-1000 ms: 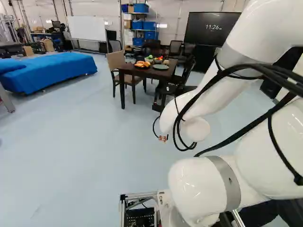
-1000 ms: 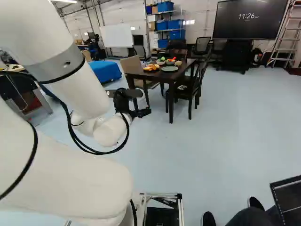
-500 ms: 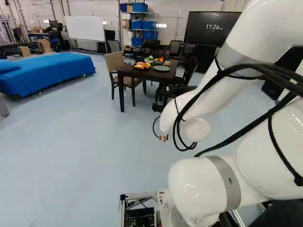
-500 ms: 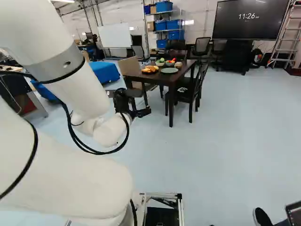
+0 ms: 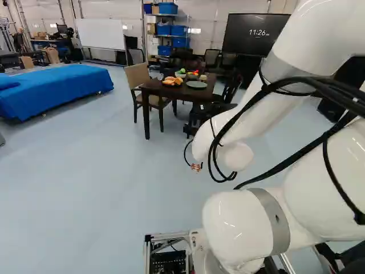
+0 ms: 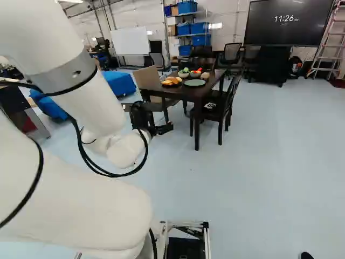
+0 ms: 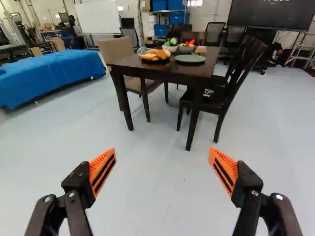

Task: Move the croissant to the empty plate

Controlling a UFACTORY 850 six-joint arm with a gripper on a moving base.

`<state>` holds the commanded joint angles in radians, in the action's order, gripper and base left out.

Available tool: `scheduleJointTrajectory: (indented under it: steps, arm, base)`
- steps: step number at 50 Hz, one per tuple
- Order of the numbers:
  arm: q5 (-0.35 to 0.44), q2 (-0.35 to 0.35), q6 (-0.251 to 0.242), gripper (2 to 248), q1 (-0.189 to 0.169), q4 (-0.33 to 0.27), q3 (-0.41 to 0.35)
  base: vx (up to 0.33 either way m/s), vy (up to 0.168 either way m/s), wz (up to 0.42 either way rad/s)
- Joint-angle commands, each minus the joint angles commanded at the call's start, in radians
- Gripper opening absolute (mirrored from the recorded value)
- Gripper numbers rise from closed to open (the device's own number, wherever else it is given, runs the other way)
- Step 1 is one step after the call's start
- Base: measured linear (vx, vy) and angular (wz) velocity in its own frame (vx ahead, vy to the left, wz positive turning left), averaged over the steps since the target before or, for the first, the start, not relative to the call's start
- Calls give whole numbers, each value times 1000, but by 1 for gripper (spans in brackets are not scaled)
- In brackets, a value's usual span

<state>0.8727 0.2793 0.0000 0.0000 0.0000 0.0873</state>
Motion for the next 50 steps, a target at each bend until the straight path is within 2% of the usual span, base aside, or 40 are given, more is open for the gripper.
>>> scheduleJointTrajectory:
  steps: [50]
  arm:
    - [0,0,0,247,0,0,0]
  base:
    - [177,10,-3]
